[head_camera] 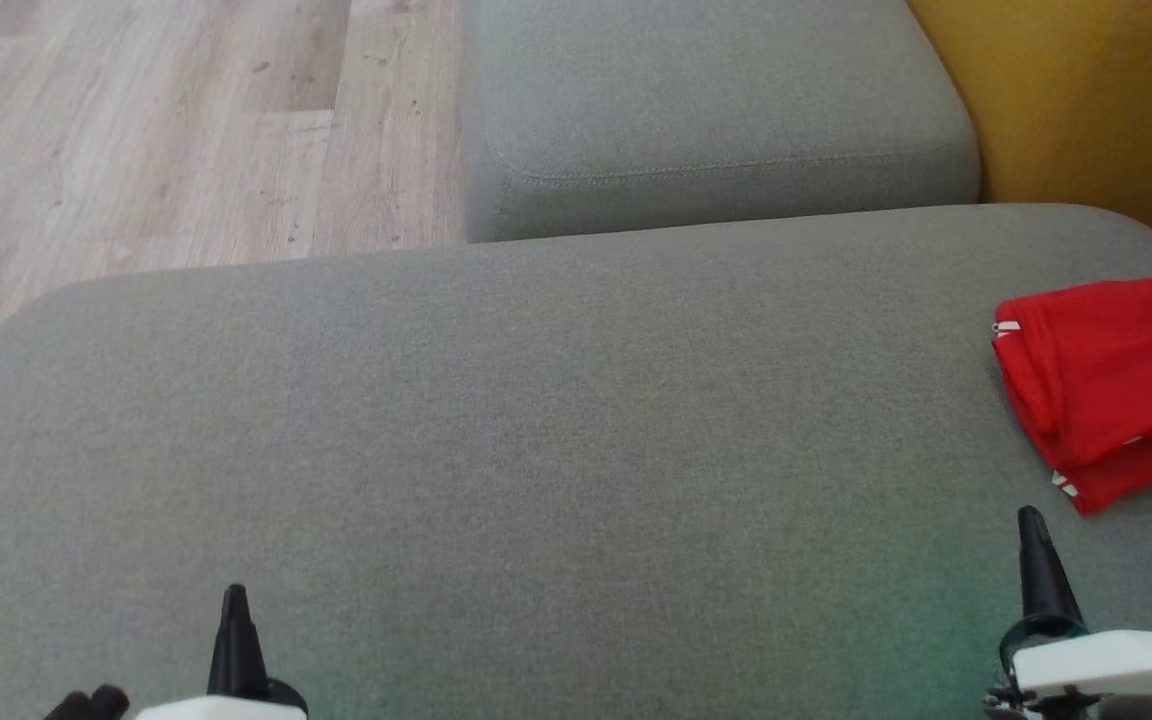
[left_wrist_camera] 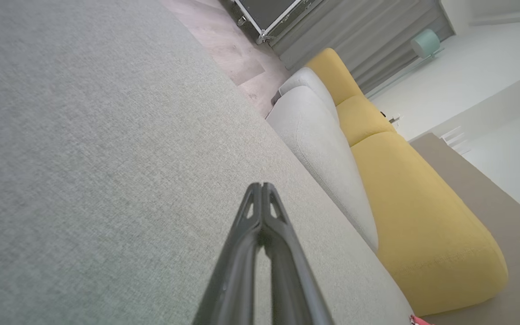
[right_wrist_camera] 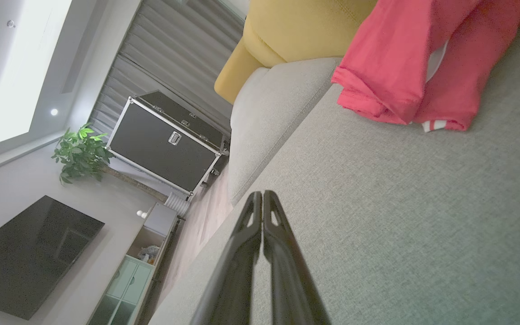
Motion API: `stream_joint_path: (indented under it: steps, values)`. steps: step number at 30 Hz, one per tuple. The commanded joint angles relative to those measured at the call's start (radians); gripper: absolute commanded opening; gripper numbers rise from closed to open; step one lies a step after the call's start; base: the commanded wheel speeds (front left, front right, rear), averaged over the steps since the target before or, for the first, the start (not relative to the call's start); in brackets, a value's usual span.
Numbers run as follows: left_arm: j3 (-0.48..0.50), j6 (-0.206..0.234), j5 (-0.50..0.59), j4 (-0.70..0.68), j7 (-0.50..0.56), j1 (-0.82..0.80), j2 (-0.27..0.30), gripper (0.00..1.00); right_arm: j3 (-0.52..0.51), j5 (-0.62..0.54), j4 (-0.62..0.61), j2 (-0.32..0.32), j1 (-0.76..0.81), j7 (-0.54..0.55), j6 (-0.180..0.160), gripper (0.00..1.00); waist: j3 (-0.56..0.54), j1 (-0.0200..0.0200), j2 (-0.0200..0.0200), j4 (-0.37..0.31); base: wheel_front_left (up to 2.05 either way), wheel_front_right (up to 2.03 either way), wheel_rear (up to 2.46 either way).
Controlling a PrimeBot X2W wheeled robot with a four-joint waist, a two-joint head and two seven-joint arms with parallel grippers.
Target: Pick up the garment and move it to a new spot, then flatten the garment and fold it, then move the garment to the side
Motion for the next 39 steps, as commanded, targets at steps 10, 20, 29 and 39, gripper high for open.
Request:
stream_joint_path:
  steps: [10,20,29,39]
  values:
    - [0.054,-0.028,-0.141,-0.011,0.034,-0.1,0.011,0.0,-0.016,0.136,-0.015,0.003,-0.09,0.032,0.0,0.0,0.018,-0.0001,0.0,0.0,0.0,0.0,0.0]
    - [0.082,-0.05,-0.262,0.006,0.063,-0.137,0.011,0.0,-0.036,0.251,-0.004,0.011,-0.125,0.061,-0.001,0.0,0.035,-0.0001,0.0,0.0,0.0,0.0,0.0]
    - [0.104,-0.068,-0.358,0.02,0.087,-0.167,0.01,0.0,-0.051,0.342,0.005,0.017,-0.153,0.084,-0.001,0.0,0.048,-0.0001,0.0,0.001,0.0,0.0,0.0]
    - [0.132,-0.091,-0.478,0.037,0.117,-0.205,0.009,0.0,-0.071,0.456,0.017,0.025,-0.187,0.114,-0.001,0.0,0.065,-0.0001,0.0,0.001,0.0,0.0,0.0]
